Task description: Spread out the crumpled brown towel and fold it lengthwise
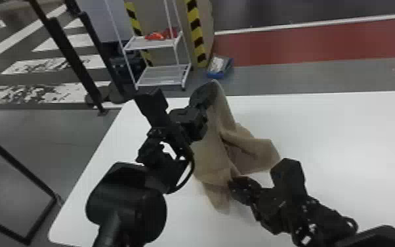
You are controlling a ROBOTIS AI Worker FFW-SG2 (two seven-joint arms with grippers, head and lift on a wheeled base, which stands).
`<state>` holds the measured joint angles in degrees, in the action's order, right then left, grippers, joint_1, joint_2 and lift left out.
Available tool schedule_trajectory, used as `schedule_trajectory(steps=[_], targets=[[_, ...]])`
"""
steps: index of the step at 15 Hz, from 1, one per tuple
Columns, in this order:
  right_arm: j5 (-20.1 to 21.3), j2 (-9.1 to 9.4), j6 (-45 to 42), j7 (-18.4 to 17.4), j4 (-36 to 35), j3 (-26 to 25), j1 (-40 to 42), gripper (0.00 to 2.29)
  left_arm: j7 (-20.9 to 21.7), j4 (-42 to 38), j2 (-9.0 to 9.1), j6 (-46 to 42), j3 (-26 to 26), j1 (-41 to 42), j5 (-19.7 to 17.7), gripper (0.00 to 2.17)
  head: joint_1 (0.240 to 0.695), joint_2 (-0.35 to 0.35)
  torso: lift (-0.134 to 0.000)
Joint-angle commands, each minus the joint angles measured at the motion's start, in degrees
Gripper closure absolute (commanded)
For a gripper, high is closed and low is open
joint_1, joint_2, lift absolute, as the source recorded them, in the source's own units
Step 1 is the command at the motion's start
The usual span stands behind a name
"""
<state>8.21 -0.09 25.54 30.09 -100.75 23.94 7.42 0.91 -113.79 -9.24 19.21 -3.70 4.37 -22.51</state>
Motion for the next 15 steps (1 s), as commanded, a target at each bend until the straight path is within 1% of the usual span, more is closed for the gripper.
schedule_trajectory(steps=[1, 3, 6, 7, 9, 10, 11, 12, 13, 15], targets=[[-0.74, 0.14, -0.61, 0.32, -1.64, -0.73, 0.75, 1.69, 0.05, -1.52, -0.26, 0.26, 0.63, 0.73, -0.43, 1.91, 0.695, 0.288, -0.124], [-0.74, 0.14, -0.96, 0.41, -6.92, -2.32, 2.95, 1.69, 0.05, -3.89, -0.34, 0.79, 1.15, 1.69, -0.43, 1.91, 0.695, 0.29, -0.124], [-1.27, 0.14, -0.44, 0.85, -17.64, -7.15, 6.73, 1.69, -0.38, -10.4, -0.26, 3.42, 1.06, 4.24, -0.34, 1.91, 0.695, 0.28, -0.124], [-1.62, 0.14, 1.5, 0.93, -21.24, -9.17, 7.17, 1.69, -1.0, -12.33, -0.26, 3.78, 1.06, 4.86, -0.17, 1.91, 0.695, 0.256, -0.124], [-2.5, 0.14, 9.58, 1.11, -27.48, -12.78, 6.29, 1.69, -1.79, -16.37, -0.34, 4.66, 0.8, 5.91, 0.01, 1.91, 0.691, 0.225, -0.124], [-3.02, 0.14, 14.68, 1.46, -30.03, -14.45, 5.06, 1.69, -1.97, -17.96, -0.34, 5.18, 0.8, 6.35, 0.01, 1.91, 0.68, 0.21, -0.124], [-4.26, 0.14, 17.49, 1.46, -32.32, -16.29, 4.0, 1.69, -2.05, -19.63, -0.34, 6.06, 0.71, 6.79, 0.01, 1.92, 0.655, 0.173, -0.124], [-4.43, 0.14, 19.43, 1.37, -34.34, -17.7, 3.21, 1.69, -2.23, -20.94, -0.43, 6.41, 0.71, 7.23, 0.01, 1.92, 0.643, 0.152, -0.124], [-5.49, 0.14, 20.66, 1.37, -36.01, -19.54, 2.68, 1.69, -2.85, -21.91, -0.43, 6.41, 0.71, 7.67, 0.19, 1.91, 0.631, 0.133, -0.124], [-9.0, 0.14, 22.59, 1.28, -38.2, -24.47, 2.77, 1.68, -3.2, -23.84, -0.52, 6.76, 0.8, 8.64, 0.36, 1.91, 0.607, 0.106, -0.124]])
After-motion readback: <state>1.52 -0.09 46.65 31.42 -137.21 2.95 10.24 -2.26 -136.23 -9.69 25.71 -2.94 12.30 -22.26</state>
